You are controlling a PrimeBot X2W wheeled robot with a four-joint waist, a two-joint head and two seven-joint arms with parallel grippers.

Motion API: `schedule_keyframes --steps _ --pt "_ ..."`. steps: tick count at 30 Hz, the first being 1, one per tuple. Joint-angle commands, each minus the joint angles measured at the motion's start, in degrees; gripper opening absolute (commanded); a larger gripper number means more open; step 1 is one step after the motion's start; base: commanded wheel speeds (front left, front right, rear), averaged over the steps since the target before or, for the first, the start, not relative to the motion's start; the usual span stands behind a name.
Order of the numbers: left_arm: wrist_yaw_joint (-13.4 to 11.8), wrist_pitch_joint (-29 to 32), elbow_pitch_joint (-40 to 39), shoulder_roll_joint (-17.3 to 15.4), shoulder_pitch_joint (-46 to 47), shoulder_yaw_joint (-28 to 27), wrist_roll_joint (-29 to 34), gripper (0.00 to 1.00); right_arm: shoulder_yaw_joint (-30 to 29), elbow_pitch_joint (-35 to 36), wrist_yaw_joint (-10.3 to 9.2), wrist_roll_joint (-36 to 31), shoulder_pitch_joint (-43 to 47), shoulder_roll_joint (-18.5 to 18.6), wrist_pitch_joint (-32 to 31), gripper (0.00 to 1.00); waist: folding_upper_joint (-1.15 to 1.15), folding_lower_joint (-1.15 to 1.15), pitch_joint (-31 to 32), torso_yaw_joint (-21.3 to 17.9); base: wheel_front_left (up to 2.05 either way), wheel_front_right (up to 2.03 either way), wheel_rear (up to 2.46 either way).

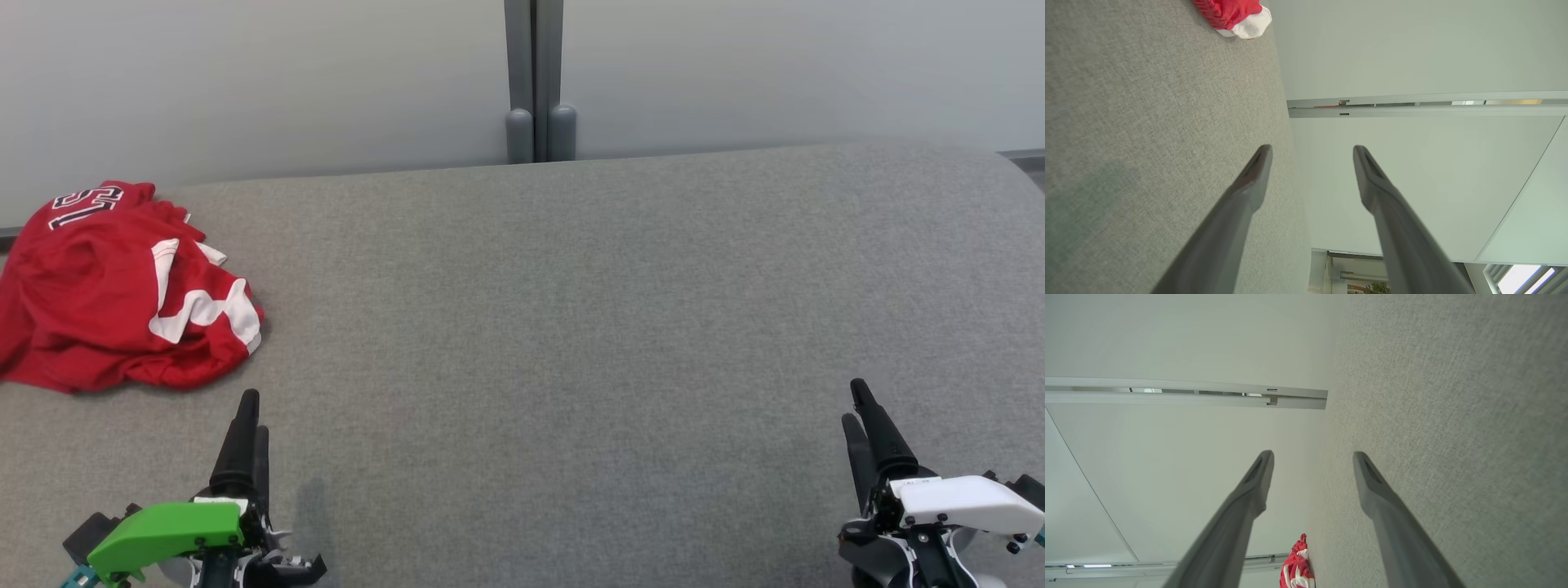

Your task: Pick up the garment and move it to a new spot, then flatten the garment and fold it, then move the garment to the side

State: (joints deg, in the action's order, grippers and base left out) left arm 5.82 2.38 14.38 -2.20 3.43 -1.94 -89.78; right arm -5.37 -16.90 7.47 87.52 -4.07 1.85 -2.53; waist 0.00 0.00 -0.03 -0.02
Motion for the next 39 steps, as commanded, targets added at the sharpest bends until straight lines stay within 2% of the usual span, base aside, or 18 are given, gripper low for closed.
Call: schedule_keyframes --steps 1,7,20,29,39 --pt "0.4 -0.6 -1.3 -0.3 0.7 0.4 1.2 1.0 -0.4 1.3 0.01 -1.9 -0.5 0.5 0.7 1.0 0.0 0.0 0.0 0.0 0.0 0.0 0.0" --pt "0.5 -2.1 -2.3 -0.3 1.0 1.3 6.0 1.0 -1.2 3.6 0.01 -9.6 -0.5 0.5 2.2 1.0 0.0 0.0 -0.1 0.0 0.0 0.0 0.0" --pt "-0.1 -5.0 -5.7 -0.4 1.5 3.5 21.8 1.0 -0.6 9.7 0.01 -30.0 0.1 0.7 5.1 1.0 0.0 0.0 -0.3 0.1 0.0 0.0 0.0" --pt "-0.8 -6.8 -6.7 -0.5 0.7 4.6 33.2 1.0 0.8 10.5 0.01 -40.7 0.9 0.7 6.9 1.0 0.0 0.0 -0.3 0.1 0.0 0.0 0.0" --pt "-1.0 -8.6 -5.6 -0.6 -0.2 6.3 42.5 1.0 1.5 9.9 0.02 -50.0 1.7 0.8 8.7 1.0 0.0 0.0 -0.3 0.3 0.0 0.0 0.0"
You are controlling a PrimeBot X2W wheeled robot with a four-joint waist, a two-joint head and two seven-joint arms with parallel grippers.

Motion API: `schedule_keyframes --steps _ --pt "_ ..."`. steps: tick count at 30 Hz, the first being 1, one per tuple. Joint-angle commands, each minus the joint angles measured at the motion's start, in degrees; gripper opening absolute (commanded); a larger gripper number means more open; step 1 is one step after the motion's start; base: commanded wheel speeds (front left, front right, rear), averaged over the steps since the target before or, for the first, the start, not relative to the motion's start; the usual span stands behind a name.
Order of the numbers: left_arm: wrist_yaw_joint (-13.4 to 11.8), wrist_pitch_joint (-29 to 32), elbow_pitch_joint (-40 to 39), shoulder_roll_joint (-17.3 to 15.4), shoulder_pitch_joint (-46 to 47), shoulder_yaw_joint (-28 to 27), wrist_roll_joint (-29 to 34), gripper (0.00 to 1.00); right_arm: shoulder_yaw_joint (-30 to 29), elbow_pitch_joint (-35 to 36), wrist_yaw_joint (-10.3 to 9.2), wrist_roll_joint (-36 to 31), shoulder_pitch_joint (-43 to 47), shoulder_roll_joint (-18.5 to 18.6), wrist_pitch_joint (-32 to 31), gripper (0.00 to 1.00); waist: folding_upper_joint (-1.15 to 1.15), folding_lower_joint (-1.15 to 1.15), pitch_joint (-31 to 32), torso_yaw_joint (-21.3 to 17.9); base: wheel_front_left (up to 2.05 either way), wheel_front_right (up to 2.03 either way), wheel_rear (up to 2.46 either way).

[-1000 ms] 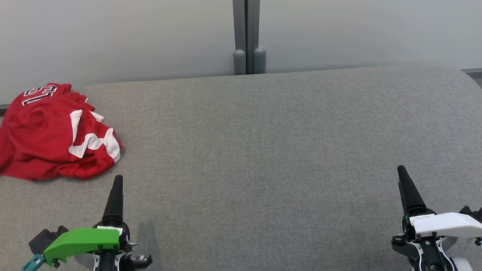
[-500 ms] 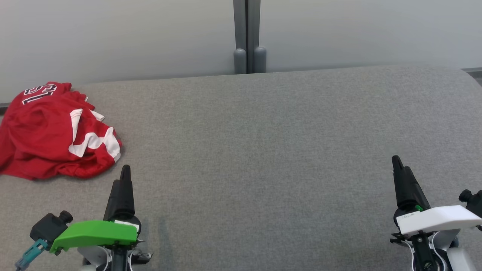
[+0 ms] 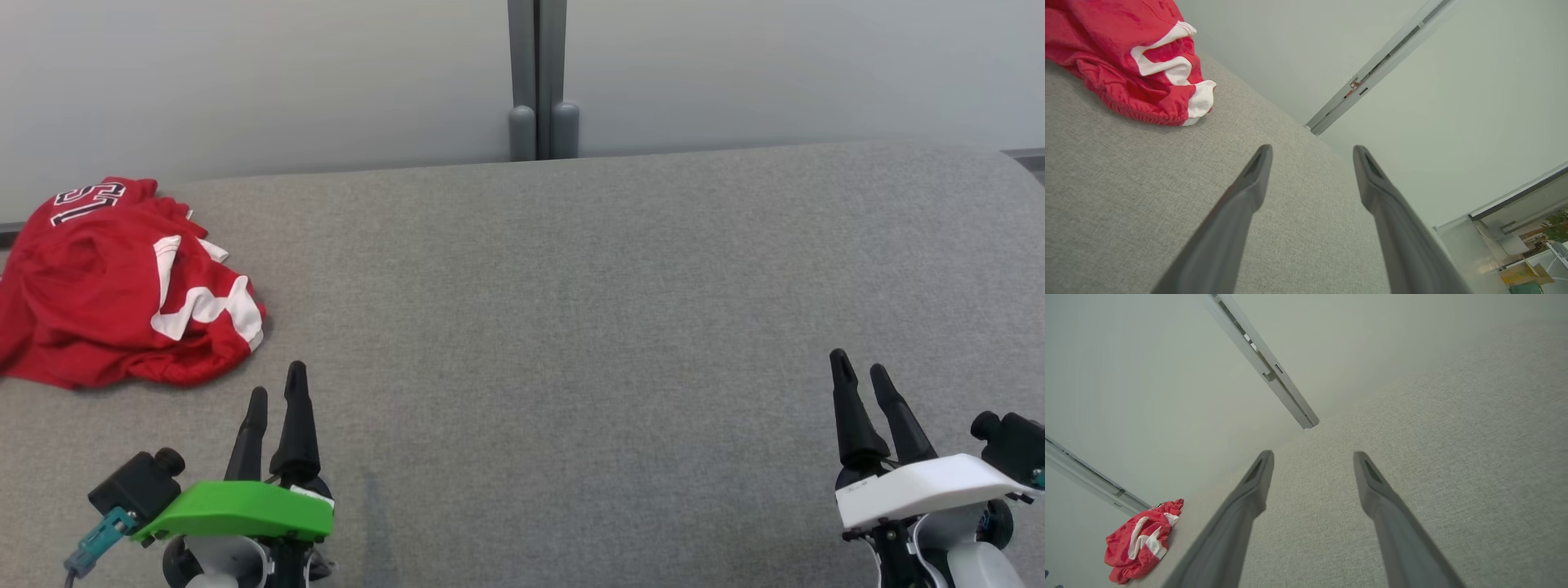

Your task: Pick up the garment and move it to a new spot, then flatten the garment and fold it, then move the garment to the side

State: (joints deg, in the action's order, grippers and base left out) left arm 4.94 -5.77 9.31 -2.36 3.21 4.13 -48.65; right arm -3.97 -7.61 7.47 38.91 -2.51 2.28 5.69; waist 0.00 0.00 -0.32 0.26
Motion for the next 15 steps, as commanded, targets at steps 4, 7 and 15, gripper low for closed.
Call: schedule_keyframes --steps 4,7,15 --pt "-0.2 -1.1 -0.1 -0.4 -0.3 0.6 4.6 1.0 0.4 0.5 0.02 -4.6 0.4 0.4 1.2 1.0 0.0 0.0 0.1 0.1 0.0 0.0 0.0" --pt "-0.1 -1.6 0.1 -0.4 -0.7 0.8 6.8 1.0 0.4 0.2 0.02 -6.8 0.6 0.4 1.6 1.0 0.0 0.0 0.1 0.1 0.0 0.0 0.0" --pt "0.0 -2.8 0.5 -0.5 -1.5 0.9 11.1 1.0 0.9 -0.6 0.02 -13.0 1.1 0.5 2.9 1.0 0.0 0.0 0.2 0.2 0.0 0.0 0.0"
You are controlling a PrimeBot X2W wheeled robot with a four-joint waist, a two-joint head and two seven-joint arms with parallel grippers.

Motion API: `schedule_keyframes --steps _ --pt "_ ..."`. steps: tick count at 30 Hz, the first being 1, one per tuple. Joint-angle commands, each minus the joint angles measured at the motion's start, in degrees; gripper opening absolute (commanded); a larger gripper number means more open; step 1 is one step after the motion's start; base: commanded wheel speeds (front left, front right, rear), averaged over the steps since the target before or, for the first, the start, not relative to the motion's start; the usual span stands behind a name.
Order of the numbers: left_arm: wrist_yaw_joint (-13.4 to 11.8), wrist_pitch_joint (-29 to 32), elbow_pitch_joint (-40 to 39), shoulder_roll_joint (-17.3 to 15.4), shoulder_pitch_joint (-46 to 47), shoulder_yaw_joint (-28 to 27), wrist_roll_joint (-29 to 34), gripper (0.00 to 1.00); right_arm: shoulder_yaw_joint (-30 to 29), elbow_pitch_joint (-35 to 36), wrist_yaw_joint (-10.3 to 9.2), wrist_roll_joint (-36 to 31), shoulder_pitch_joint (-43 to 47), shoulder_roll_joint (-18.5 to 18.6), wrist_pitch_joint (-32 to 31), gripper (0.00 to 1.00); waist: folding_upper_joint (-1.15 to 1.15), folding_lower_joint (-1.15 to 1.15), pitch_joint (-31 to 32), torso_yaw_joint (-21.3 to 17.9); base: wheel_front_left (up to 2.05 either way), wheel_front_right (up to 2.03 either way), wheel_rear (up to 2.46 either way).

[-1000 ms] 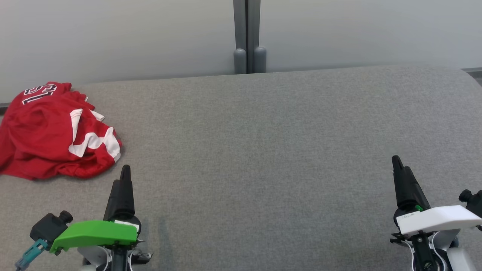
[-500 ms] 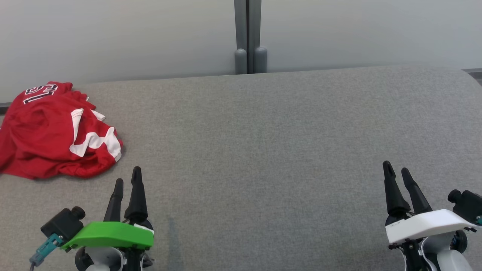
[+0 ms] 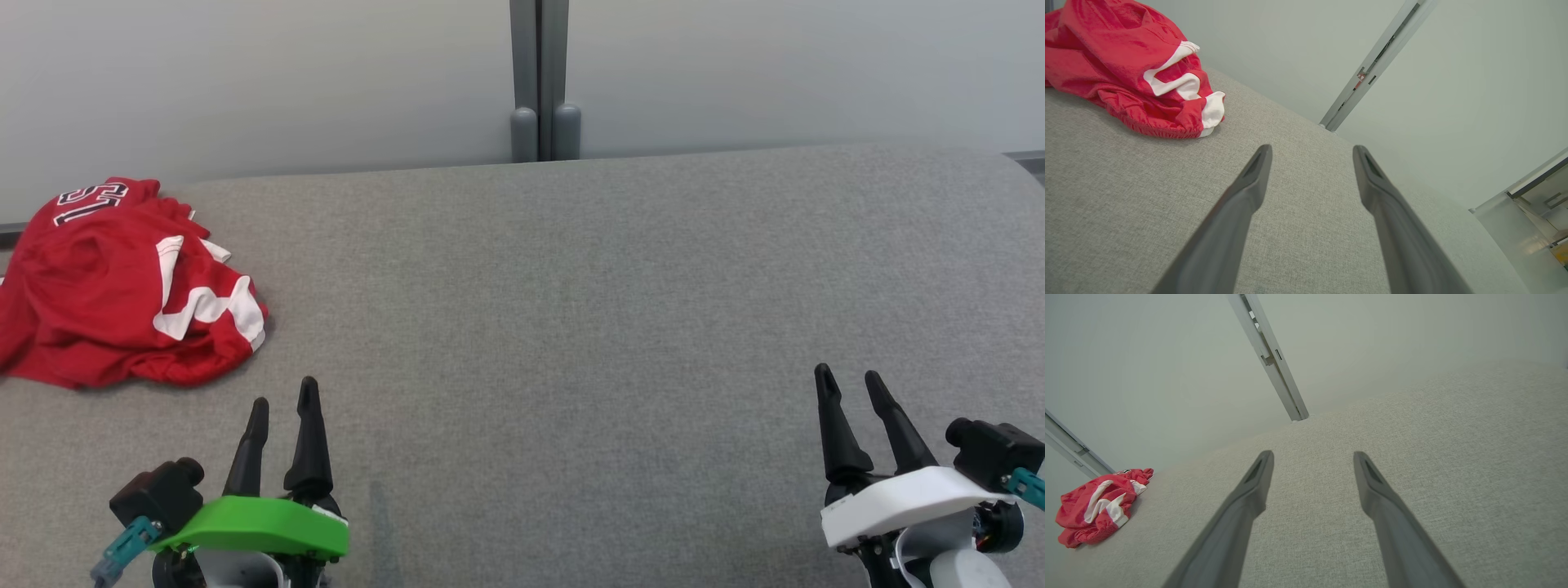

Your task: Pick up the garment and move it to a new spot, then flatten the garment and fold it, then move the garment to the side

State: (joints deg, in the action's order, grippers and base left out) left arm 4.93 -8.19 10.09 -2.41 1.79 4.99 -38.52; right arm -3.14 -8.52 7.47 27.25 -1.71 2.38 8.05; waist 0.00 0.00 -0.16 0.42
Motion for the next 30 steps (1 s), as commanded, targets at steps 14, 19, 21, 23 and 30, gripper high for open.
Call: schedule_keyframes --steps 14,19,21,23,30 --pt "0.3 -2.4 1.9 -0.5 -0.7 0.9 7.3 1.0 0.9 -0.4 0.03 -10.2 0.9 0.5 2.5 1.0 0.0 0.0 0.0 0.2 0.0 0.0 0.0" --pt "0.5 -3.0 2.6 -0.5 -0.7 1.3 9.3 1.0 1.0 -0.7 0.02 -12.9 0.8 0.5 3.2 1.0 0.0 0.0 -0.1 0.2 0.0 0.0 0.0" --pt "0.6 -3.2 2.8 -0.5 -0.7 1.4 10.0 1.0 1.0 -0.7 0.02 -14.0 0.9 0.5 3.4 1.0 0.0 0.0 -0.1 0.2 0.0 0.0 0.0" --pt "0.6 -3.5 3.1 -0.6 -0.7 1.5 10.6 1.0 1.1 -0.8 0.02 -15.0 0.9 0.5 3.7 1.0 0.0 0.0 -0.1 0.2 0.0 0.0 0.0" --pt "0.5 -4.3 3.6 -0.6 -0.9 2.0 13.1 1.0 1.3 -0.8 0.03 -18.3 1.2 0.5 4.5 1.0 0.0 0.0 -0.1 0.3 0.0 0.0 0.0"
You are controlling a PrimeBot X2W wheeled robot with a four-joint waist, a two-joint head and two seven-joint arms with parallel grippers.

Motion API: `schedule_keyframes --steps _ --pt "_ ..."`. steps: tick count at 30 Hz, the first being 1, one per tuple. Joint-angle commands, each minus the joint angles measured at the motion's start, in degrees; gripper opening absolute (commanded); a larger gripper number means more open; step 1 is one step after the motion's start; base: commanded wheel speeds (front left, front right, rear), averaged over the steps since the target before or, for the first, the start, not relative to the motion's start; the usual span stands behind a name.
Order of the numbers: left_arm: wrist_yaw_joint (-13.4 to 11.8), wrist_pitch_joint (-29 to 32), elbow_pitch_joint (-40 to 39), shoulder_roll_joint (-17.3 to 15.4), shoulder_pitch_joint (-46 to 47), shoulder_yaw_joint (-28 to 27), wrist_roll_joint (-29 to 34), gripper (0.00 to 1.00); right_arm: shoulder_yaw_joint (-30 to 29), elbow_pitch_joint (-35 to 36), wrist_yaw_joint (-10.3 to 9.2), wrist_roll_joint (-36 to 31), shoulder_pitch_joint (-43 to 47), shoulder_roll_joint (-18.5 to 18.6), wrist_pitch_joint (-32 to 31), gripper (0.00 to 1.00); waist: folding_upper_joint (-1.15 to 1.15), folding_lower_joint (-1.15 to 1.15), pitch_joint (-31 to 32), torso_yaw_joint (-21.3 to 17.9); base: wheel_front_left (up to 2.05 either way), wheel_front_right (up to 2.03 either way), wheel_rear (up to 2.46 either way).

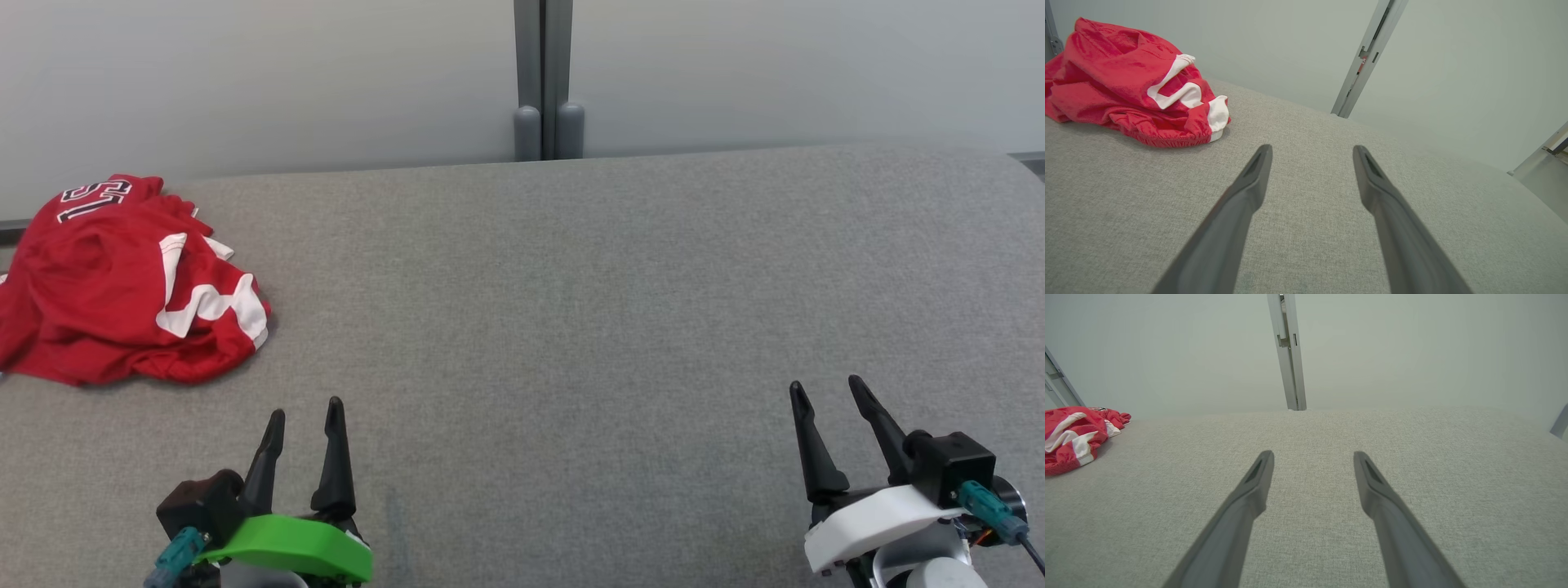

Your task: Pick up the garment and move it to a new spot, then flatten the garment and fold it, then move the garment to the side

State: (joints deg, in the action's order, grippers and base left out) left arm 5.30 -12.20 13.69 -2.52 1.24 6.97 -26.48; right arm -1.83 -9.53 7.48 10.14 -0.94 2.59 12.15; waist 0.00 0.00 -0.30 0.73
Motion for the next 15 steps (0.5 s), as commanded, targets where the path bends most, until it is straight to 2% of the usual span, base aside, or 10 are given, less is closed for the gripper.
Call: schedule_keyframes --steps 1,15 --pt "0.1 -0.4 0.0 -0.5 -0.4 0.1 1.3 1.0 0.0 0.3 0.02 -1.5 0.4 0.3 0.5 1.0 0.0 0.0 0.0 0.0 0.0 0.0 0.0" --pt "0.1 -2.1 0.8 -0.5 -0.9 0.7 5.6 1.0 0.4 0.4 0.02 -6.8 0.7 0.4 2.1 1.0 0.0 0.0 0.0 0.2 0.0 0.0 0.0"
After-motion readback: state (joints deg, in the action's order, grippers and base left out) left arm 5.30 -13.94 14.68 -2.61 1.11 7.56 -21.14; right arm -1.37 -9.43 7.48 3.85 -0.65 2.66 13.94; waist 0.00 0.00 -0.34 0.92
